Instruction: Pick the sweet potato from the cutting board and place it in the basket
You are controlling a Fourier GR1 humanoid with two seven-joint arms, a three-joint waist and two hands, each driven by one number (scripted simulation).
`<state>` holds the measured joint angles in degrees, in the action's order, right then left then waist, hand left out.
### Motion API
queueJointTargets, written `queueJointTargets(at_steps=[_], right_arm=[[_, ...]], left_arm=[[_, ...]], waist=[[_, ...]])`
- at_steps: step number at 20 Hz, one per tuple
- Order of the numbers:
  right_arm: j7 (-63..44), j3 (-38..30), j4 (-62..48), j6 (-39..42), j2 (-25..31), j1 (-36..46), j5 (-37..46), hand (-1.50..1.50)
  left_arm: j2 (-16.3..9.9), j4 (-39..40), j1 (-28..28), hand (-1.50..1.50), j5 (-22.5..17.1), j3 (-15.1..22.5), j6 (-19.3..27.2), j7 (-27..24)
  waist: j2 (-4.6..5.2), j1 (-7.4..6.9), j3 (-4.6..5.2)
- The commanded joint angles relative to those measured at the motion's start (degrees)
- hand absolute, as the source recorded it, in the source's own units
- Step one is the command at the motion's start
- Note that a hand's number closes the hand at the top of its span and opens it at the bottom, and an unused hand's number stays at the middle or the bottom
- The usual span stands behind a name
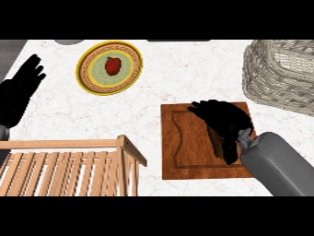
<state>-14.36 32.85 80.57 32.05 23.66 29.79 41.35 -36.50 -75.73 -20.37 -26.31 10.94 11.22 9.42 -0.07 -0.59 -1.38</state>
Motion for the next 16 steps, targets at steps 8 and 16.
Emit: queueJointTargets(at_steps=[8,16], right_arm=[[8.9,-3.6,-2.6,1.7,2.4,1.1,-0.8,-1.5],[8.2,-2.7,-1.8,3.0,-0.3,-0.4,0.6,-1.5]], left_arm=[[4.9,0.4,6.4,0.0,1.3,1.6,1.8,-3.5],[4.4,1.5,6.8,0.0,1.4,1.3,0.4,-4.7]], waist=[[0.02,0.29,1.39],[0.06,0.29,1.41]])
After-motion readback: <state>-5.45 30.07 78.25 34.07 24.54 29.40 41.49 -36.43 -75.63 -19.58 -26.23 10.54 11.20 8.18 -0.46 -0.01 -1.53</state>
